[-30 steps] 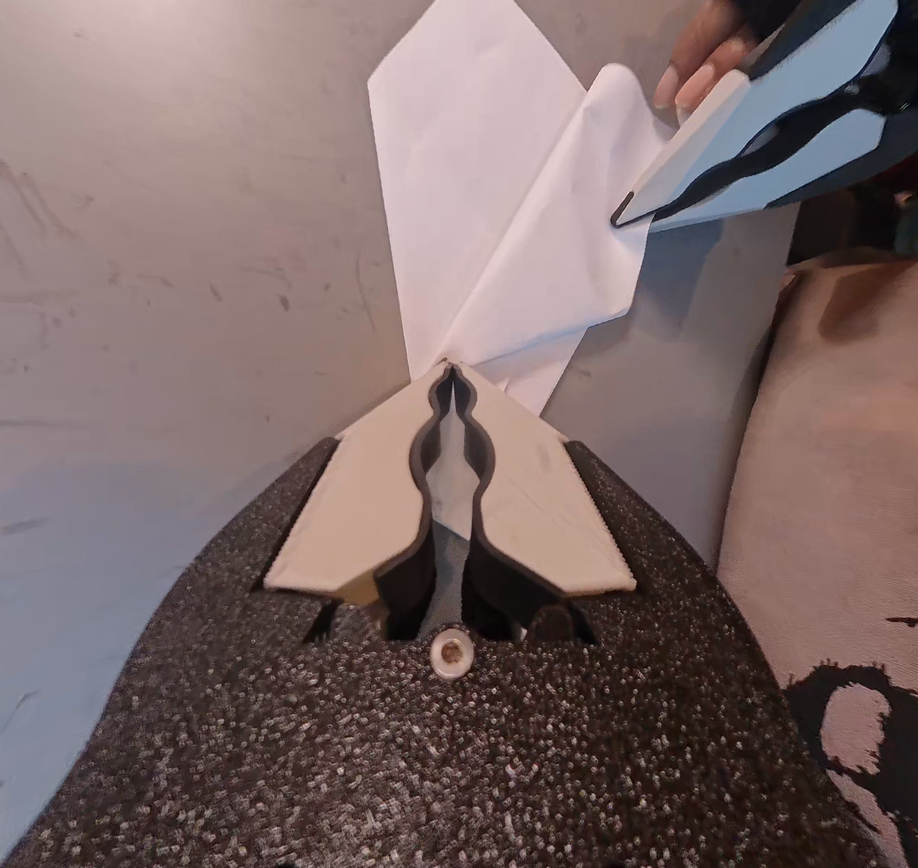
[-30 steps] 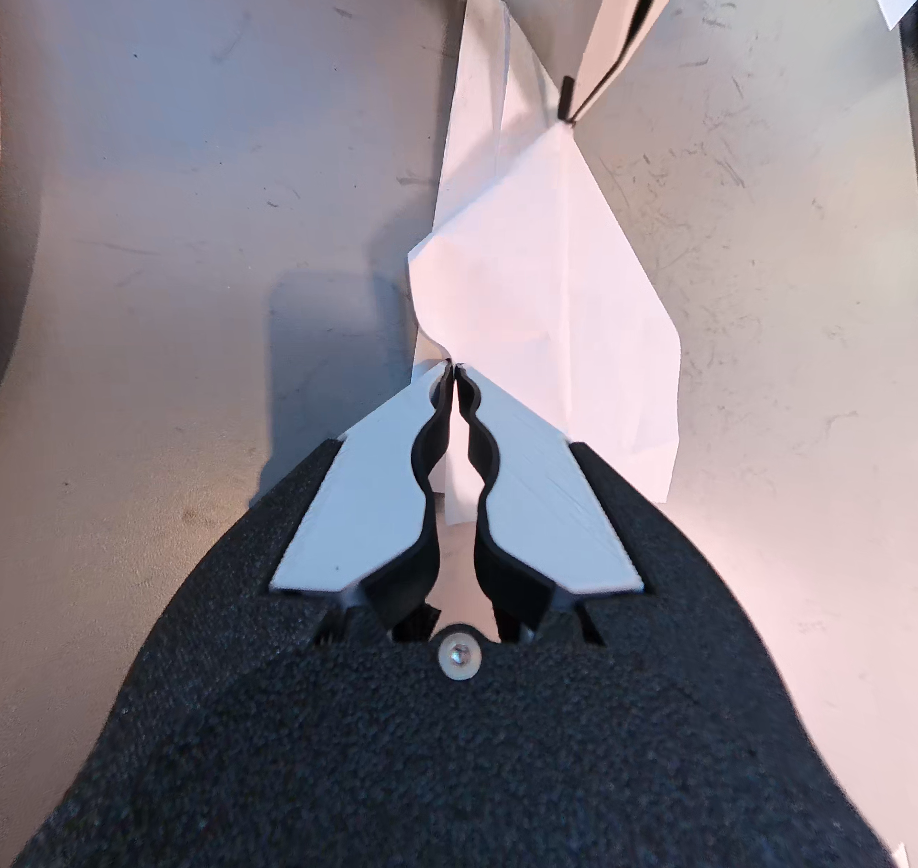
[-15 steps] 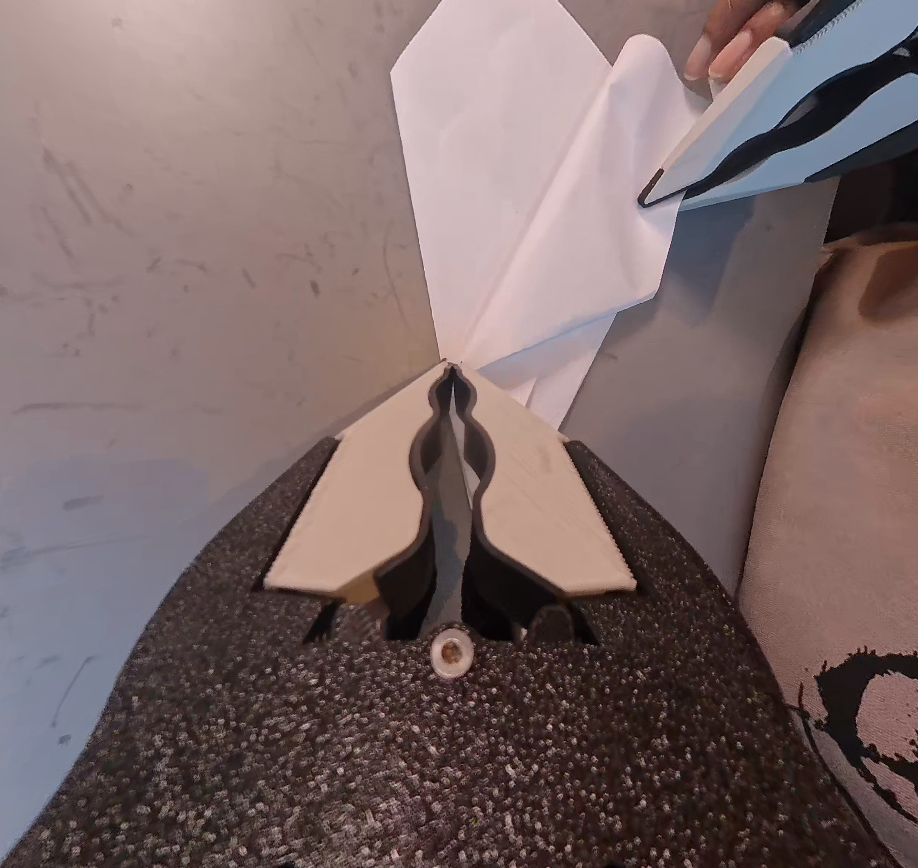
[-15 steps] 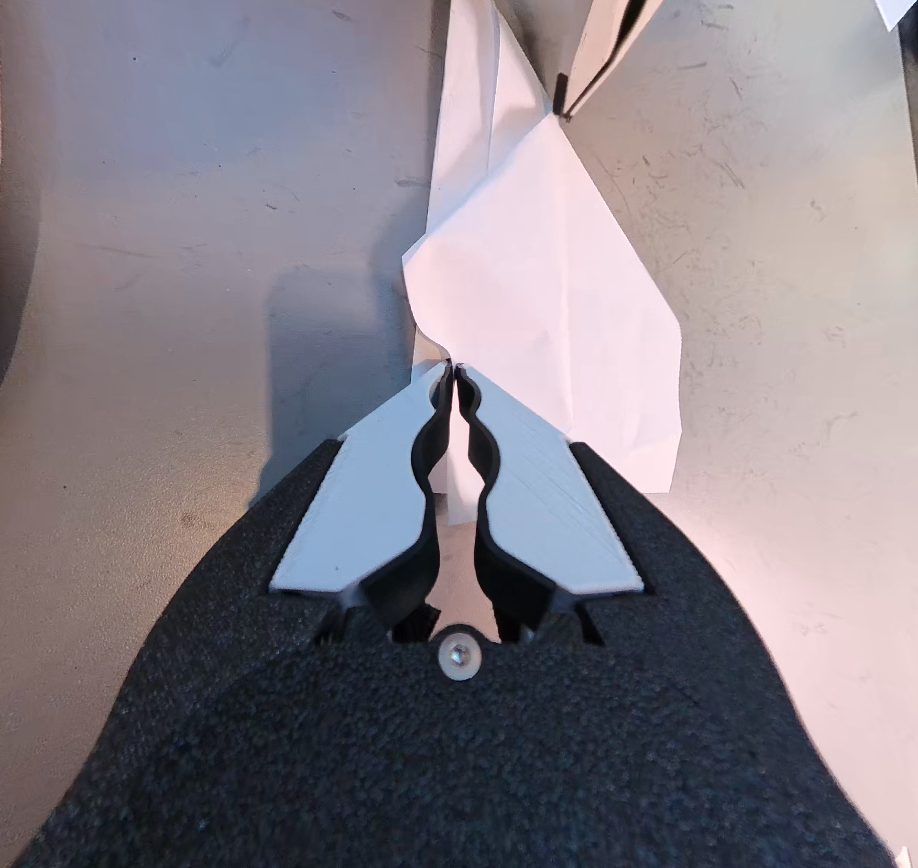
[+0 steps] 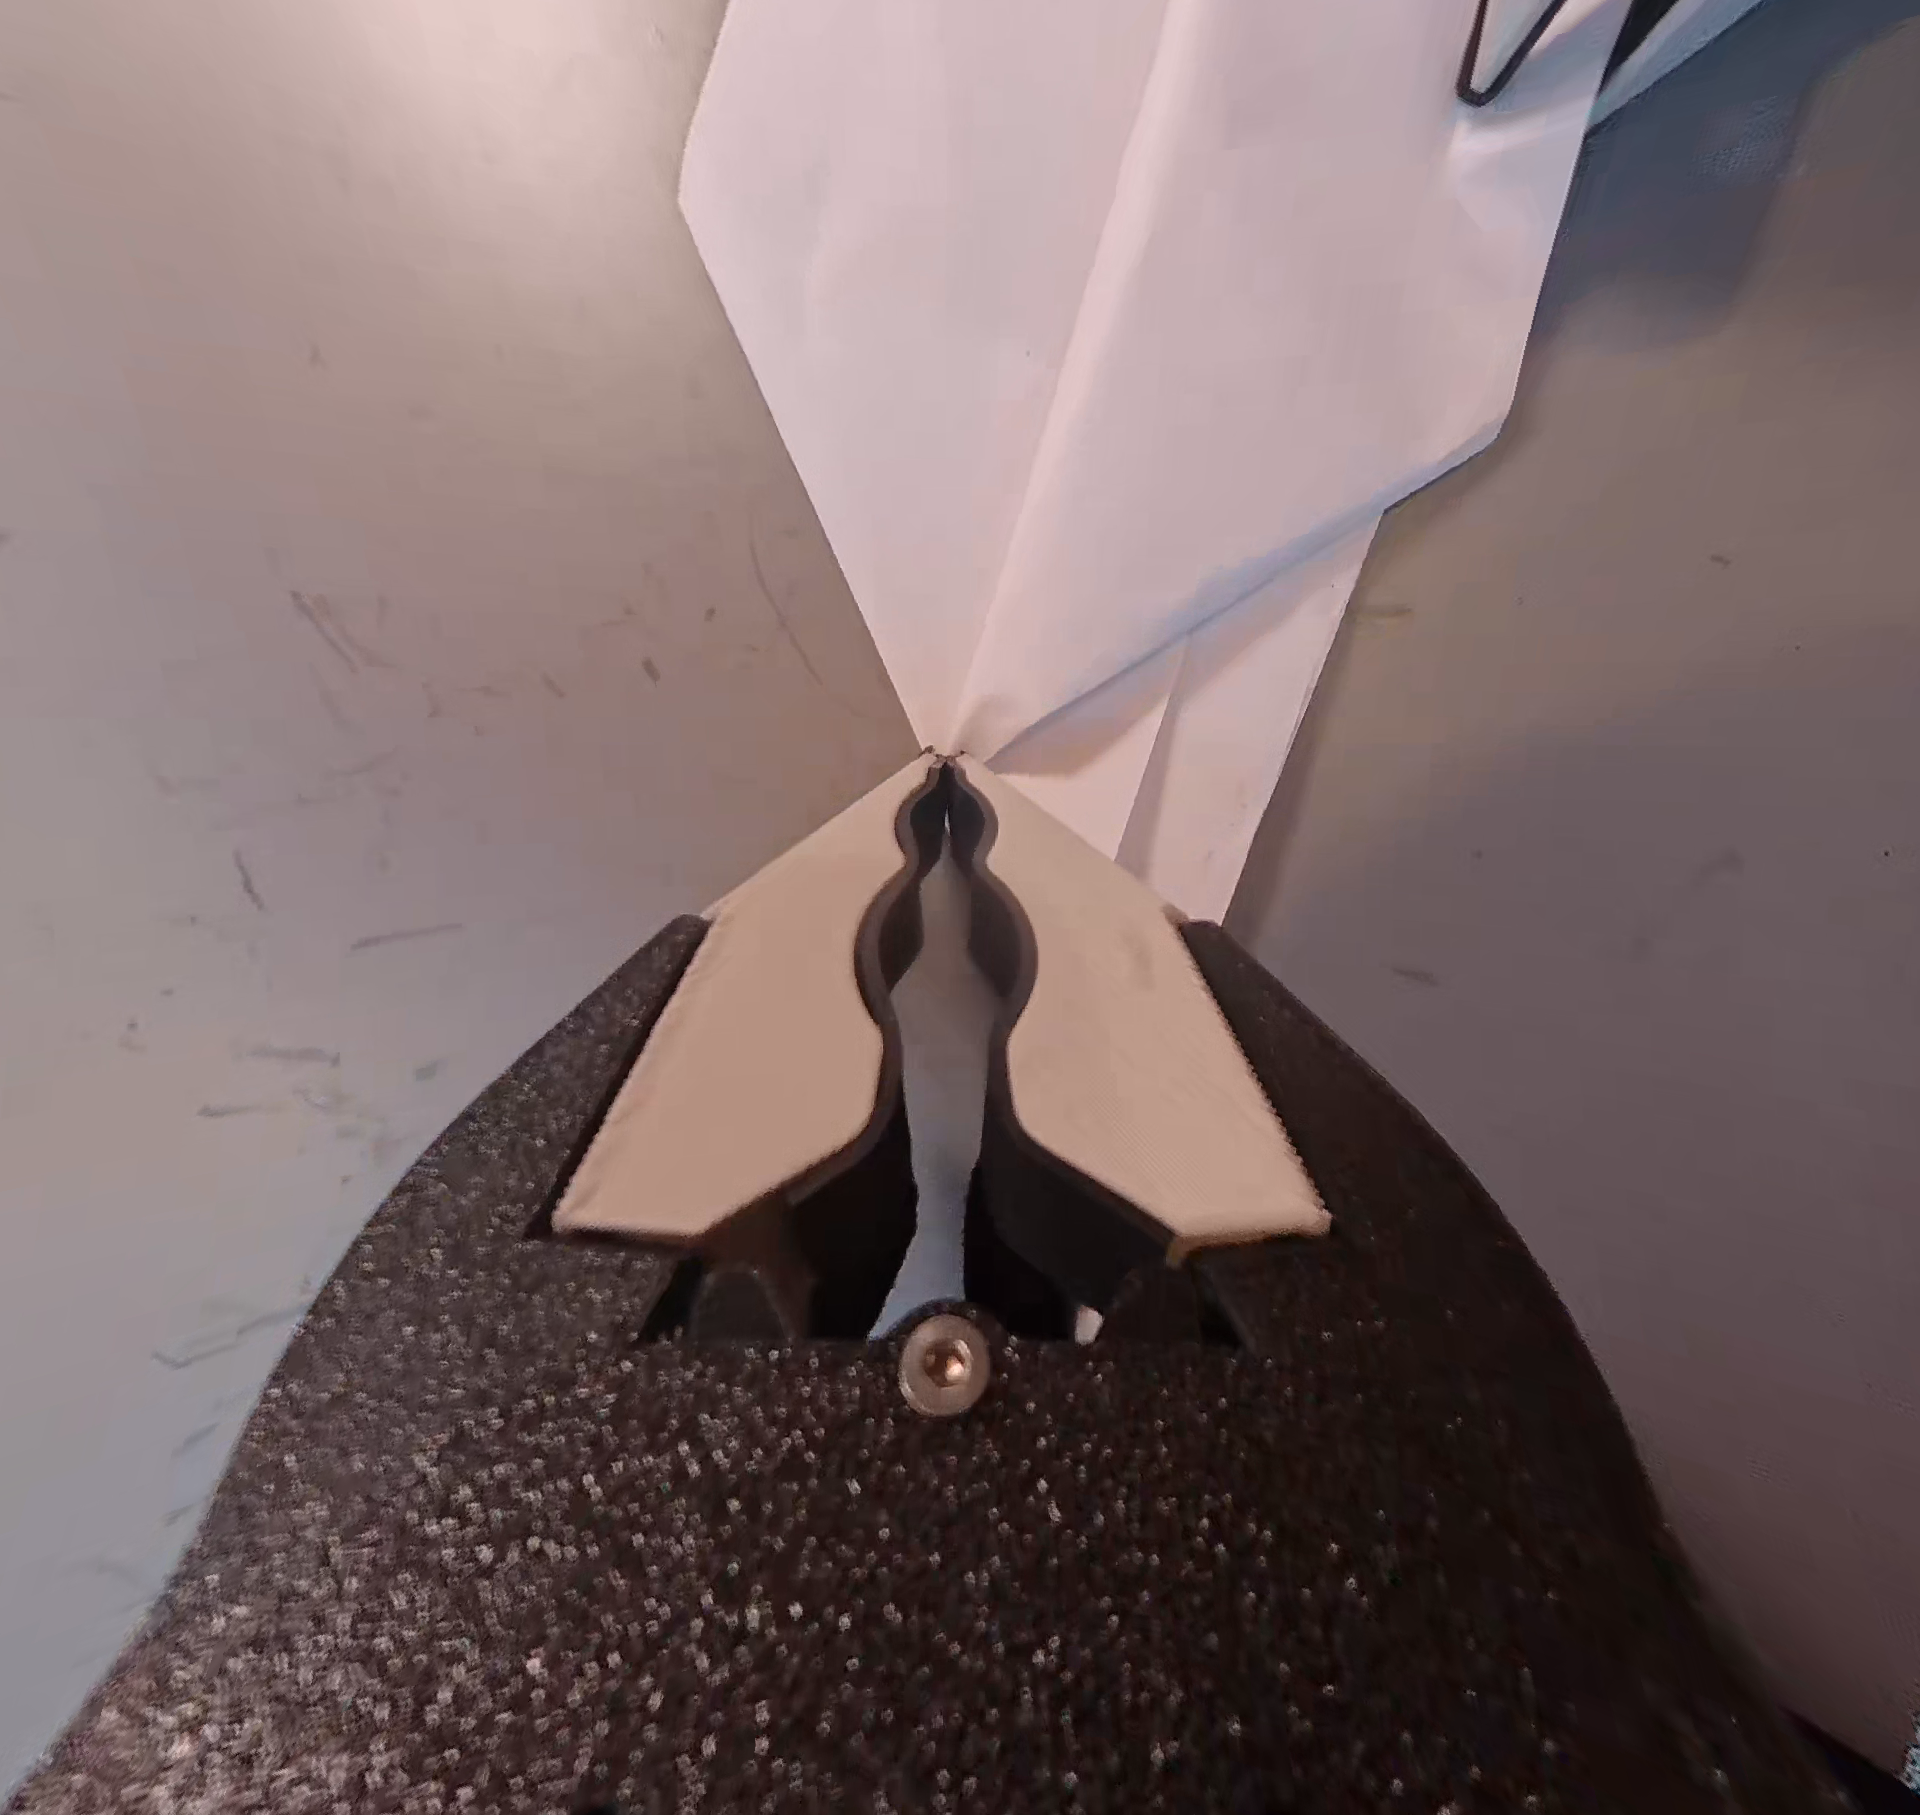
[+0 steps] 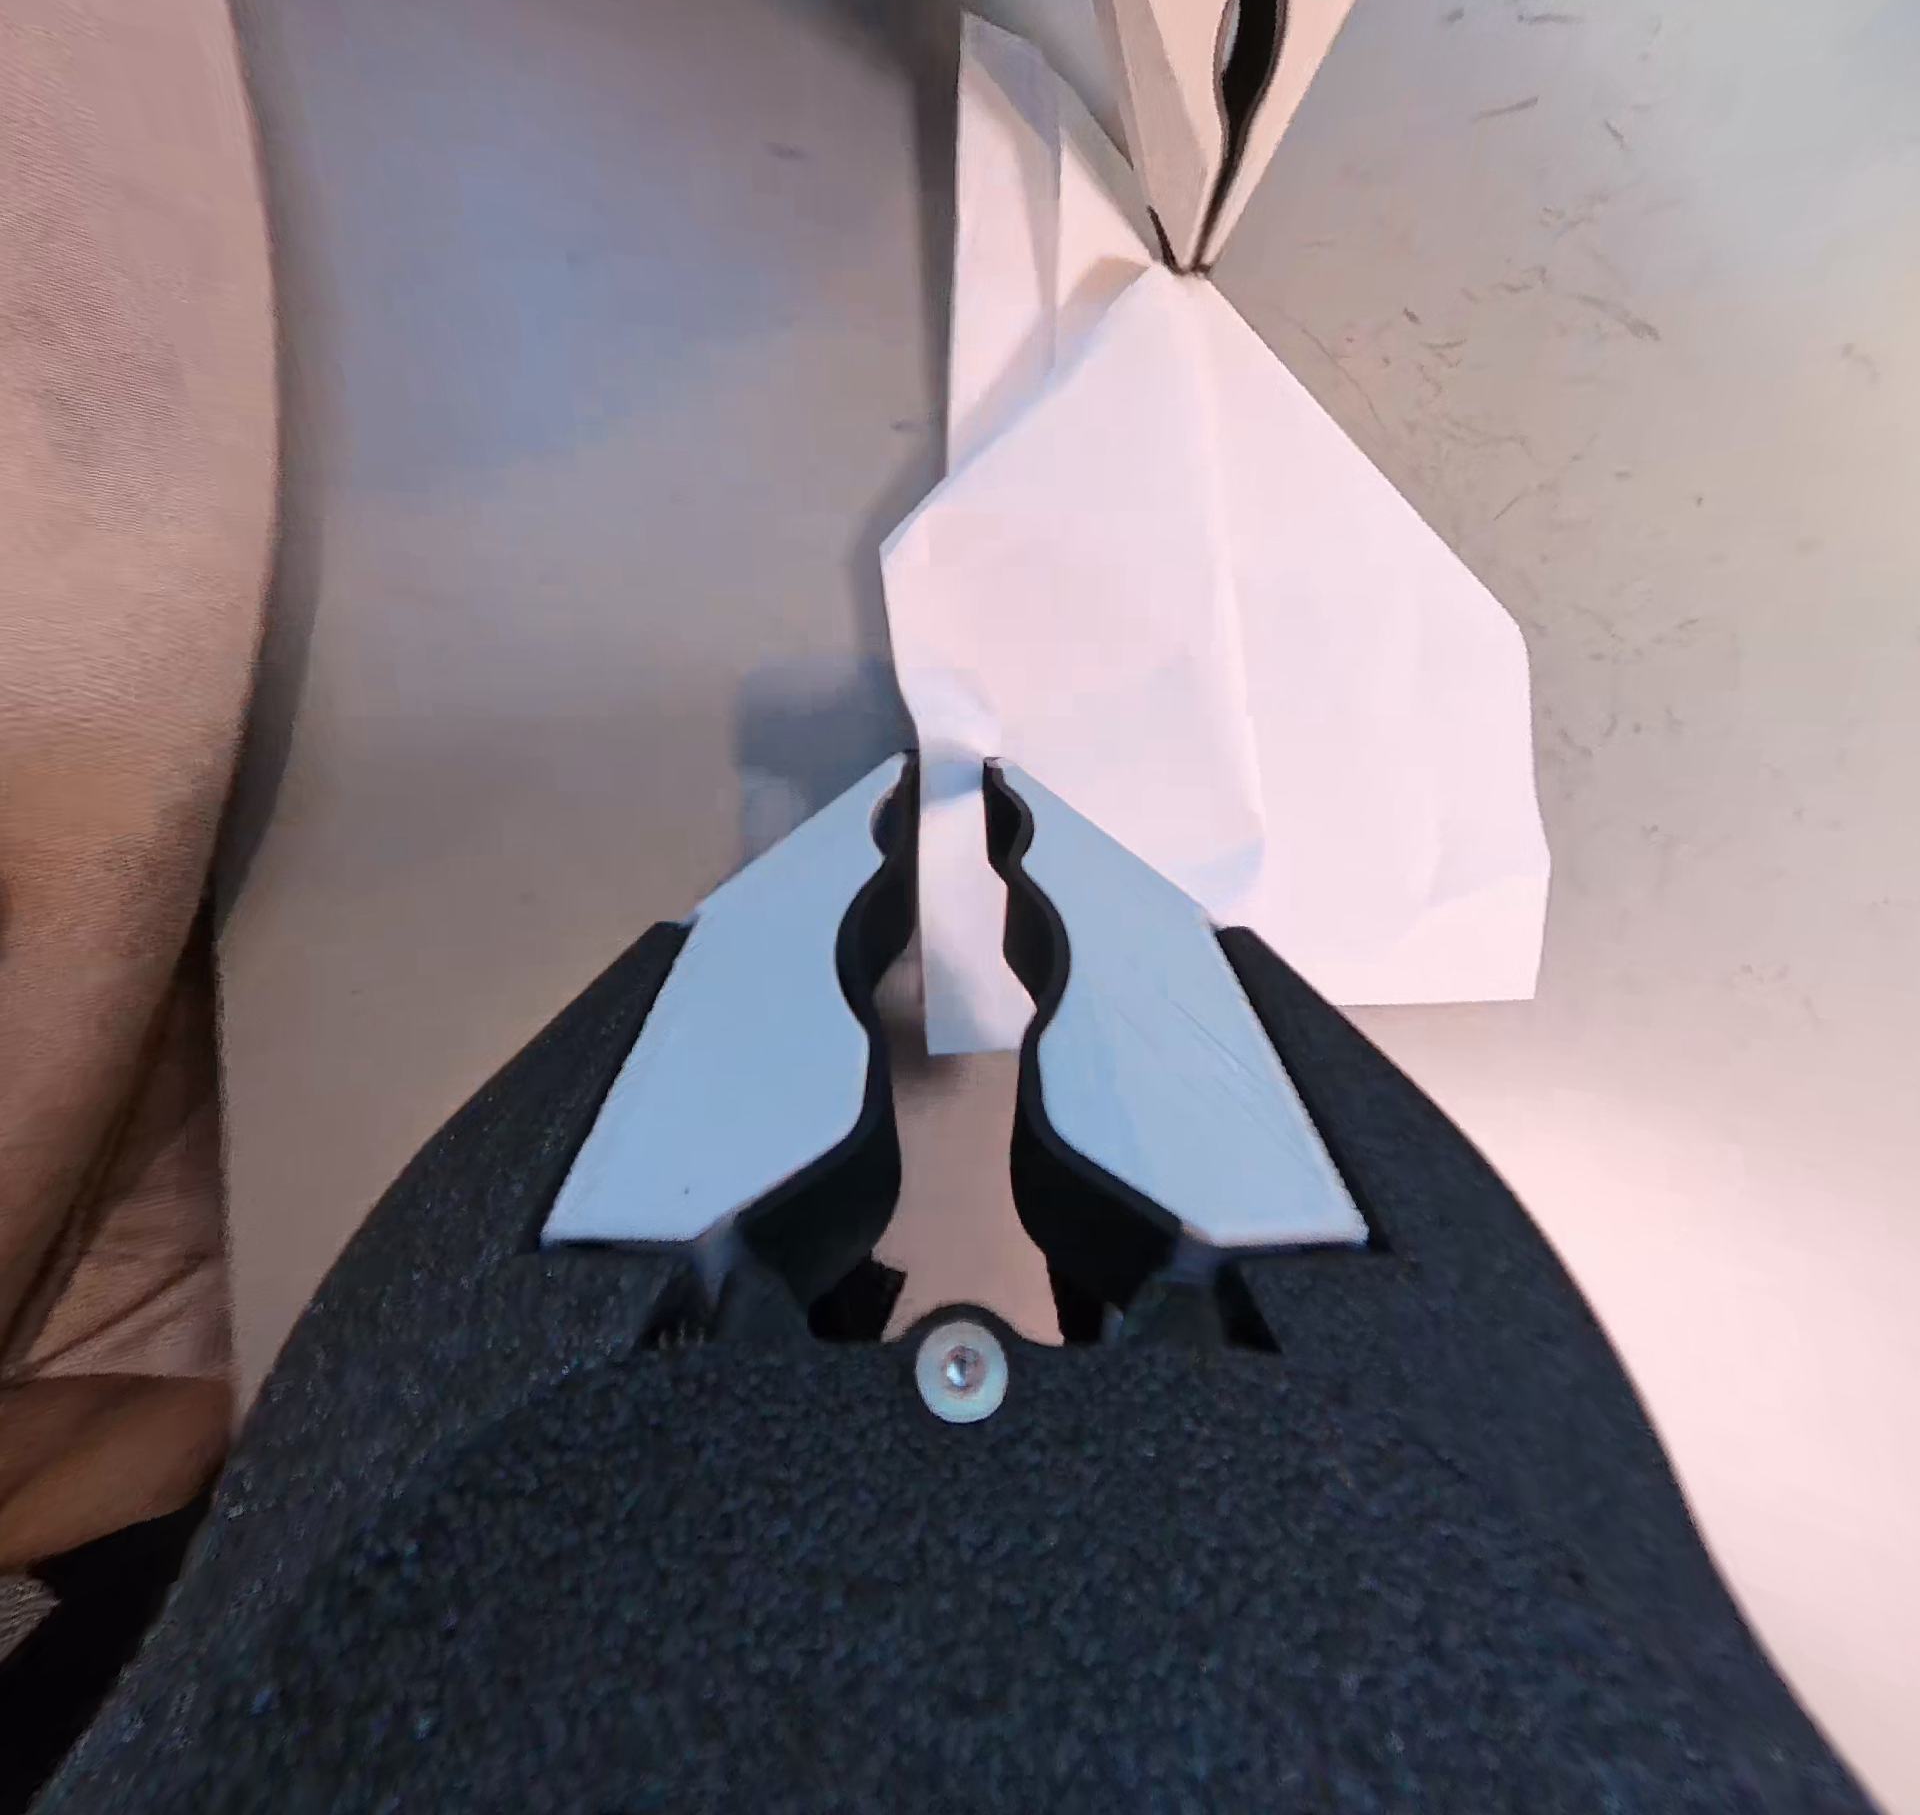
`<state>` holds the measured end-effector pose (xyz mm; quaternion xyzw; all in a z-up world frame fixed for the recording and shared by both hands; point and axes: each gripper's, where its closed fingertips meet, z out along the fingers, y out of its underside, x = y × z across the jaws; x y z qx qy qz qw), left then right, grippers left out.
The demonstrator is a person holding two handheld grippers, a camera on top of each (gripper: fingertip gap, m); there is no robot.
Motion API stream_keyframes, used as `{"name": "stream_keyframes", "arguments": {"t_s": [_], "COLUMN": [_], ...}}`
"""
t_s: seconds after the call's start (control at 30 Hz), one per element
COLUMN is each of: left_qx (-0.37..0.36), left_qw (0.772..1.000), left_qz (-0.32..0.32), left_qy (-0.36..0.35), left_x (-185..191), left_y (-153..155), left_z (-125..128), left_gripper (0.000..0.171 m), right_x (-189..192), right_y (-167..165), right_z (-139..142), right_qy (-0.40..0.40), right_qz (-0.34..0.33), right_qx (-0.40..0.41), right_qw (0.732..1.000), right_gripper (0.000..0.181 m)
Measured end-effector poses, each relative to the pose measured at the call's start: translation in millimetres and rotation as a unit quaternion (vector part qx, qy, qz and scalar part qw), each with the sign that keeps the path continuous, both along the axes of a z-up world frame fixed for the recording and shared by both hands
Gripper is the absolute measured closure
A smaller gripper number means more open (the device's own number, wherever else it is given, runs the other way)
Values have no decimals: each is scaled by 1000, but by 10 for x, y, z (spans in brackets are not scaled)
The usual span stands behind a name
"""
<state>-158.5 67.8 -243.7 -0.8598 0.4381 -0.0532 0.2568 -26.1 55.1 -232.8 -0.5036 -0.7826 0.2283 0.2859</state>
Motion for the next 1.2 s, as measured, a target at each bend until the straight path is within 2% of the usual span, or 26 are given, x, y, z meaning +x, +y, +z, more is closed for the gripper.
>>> {"name": "stream_keyframes", "arguments": {"t_s": [0.03,0.1,0.13,0.2,0.27,0.33,0.37,0.43,0.57,0.63,0.87,1.07,1.2], "left_qx": [4,8,9,16,25,28,30,34,32,32,17,-32,-40], "left_qw": [1000,1000,1000,1000,999,999,999,999,997,997,994,980,974], "left_qz": [-2,-6,-9,-17,-23,-25,-26,-26,-18,-17,-16,44,34], "left_qy": [-1,-7,-10,-9,-10,-18,-22,-32,-60,-70,-110,-193,-220], "left_x": [-1,0,2,3,5,6,7,8,10,11,17,-215,-171], "left_y": [0,1,2,3,4,4,5,6,7,7,9,31,-23], "left_z": [-1,1,1,2,3,3,5,5,8,9,15,164,232], "left_gripper": [171,171,171,171,171,171,171,171,171,171,171,171,171], "right_x": [34,137,156,139,-6,-272,-462,-796,-1169,-1231,-1259,-1273,-1280], "right_y": [-72,-292,-342,-353,-195,51,224,392,238,148,144,135,138], "right_z": [68,360,589,1119,1536,1717,1634,1278,372,148,-61,-79,-80], "right_qy": [6,12,22,52,85,101,87,41,-66,-84,-111,-112,-106], "right_qz": [11,53,65,96,112,104,78,64,71,70,44,42,45], "right_qx": [-30,-148,-209,-309,-339,-321,-285,-208,-142,-145,-141,-127,-118], "right_qw": [999,987,976,945,930,936,951,975,985,983,983,985,986], "right_gripper": [171,169,163,162,165,173,177,181,181,181,181,181,181]}}
